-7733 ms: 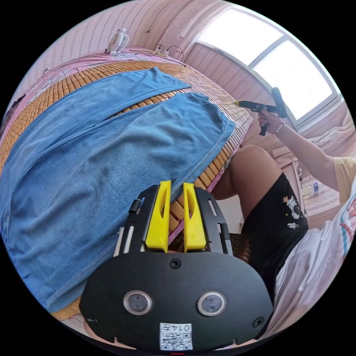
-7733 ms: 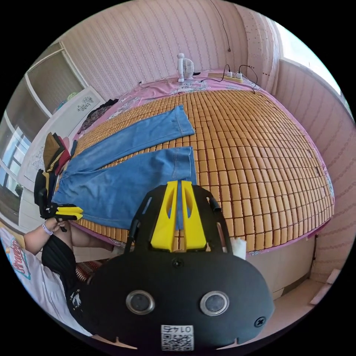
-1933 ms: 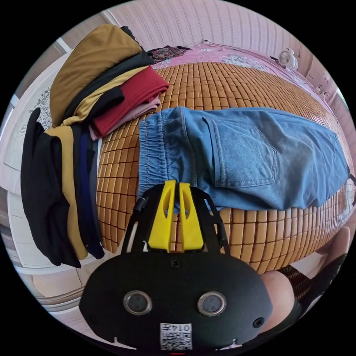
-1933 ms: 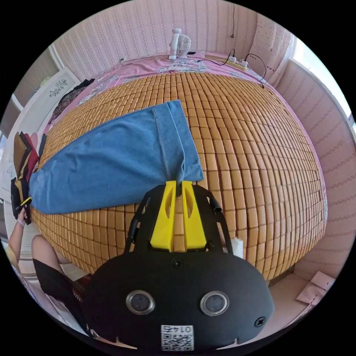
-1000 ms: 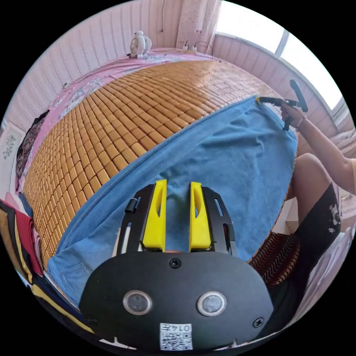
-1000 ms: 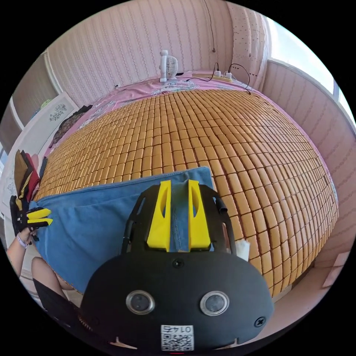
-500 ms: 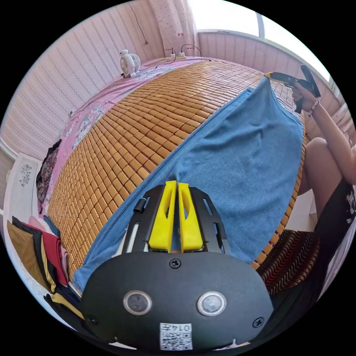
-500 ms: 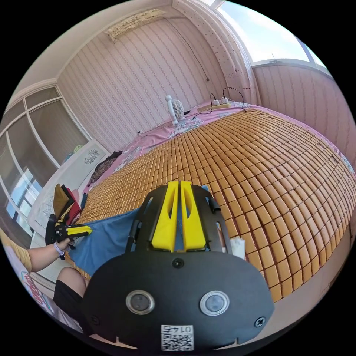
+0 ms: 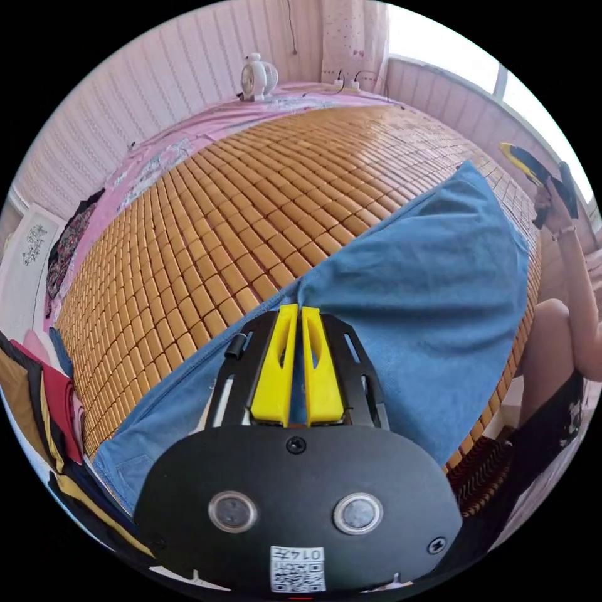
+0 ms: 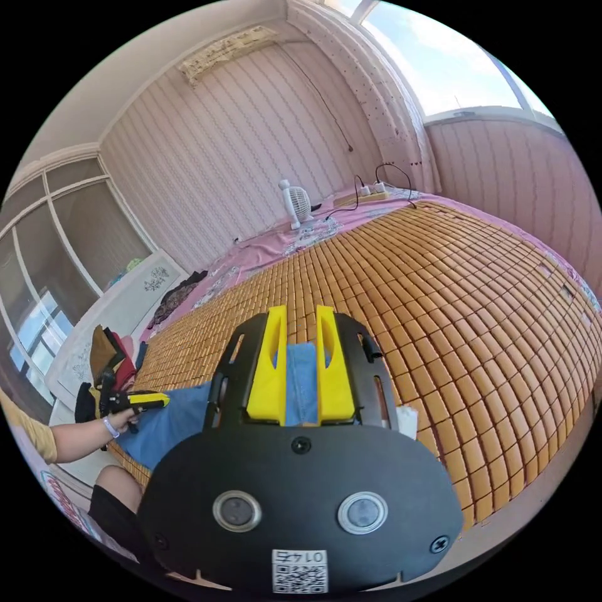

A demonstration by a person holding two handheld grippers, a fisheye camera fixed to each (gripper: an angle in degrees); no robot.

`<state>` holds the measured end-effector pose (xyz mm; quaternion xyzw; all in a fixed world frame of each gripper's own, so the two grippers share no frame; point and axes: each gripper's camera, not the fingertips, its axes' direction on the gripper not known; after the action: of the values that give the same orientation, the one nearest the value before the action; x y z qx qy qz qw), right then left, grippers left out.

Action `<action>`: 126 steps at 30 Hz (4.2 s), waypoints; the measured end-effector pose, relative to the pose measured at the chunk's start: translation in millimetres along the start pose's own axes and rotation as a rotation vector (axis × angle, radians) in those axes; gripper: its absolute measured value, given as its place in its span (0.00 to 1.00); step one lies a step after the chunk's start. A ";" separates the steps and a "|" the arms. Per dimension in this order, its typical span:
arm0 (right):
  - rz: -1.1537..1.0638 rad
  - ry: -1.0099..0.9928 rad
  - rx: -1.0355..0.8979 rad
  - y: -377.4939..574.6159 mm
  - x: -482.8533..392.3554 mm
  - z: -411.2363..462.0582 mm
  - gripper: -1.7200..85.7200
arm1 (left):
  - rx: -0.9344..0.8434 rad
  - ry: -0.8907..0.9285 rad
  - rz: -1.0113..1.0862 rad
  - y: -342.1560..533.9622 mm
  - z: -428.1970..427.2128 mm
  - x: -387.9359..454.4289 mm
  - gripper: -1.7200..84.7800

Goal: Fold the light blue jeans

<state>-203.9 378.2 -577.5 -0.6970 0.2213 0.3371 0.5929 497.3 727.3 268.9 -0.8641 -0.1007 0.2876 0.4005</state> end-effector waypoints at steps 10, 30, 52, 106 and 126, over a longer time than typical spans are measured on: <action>0.009 0.062 -0.273 2.8 27.6 -47.4 0.10 | 0.154 -0.045 0.032 20.0 -84.7 12.5 0.02; -0.093 0.229 -0.633 18.8 -13.2 -42.7 0.07 | 0.075 0.190 0.060 66.1 -52.4 64.9 0.03; -0.302 0.265 -0.438 -122.1 -62.1 45.4 0.04 | 0.082 0.264 0.006 104.9 -7.3 64.3 0.01; -0.905 -0.664 -0.612 -217.9 -563.8 80.8 0.16 | 0.326 -0.094 -0.437 578.7 -83.2 -242.9 0.18; -1.234 -1.130 -1.174 -250.6 -809.7 221.2 0.05 | 0.357 0.150 -0.210 569.1 1.9 -326.4 0.13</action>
<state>-618.6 570.0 169.9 -0.6092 -0.6883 0.3078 0.2458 198.3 221.5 -23.1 -0.7833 -0.1074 0.1924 0.5813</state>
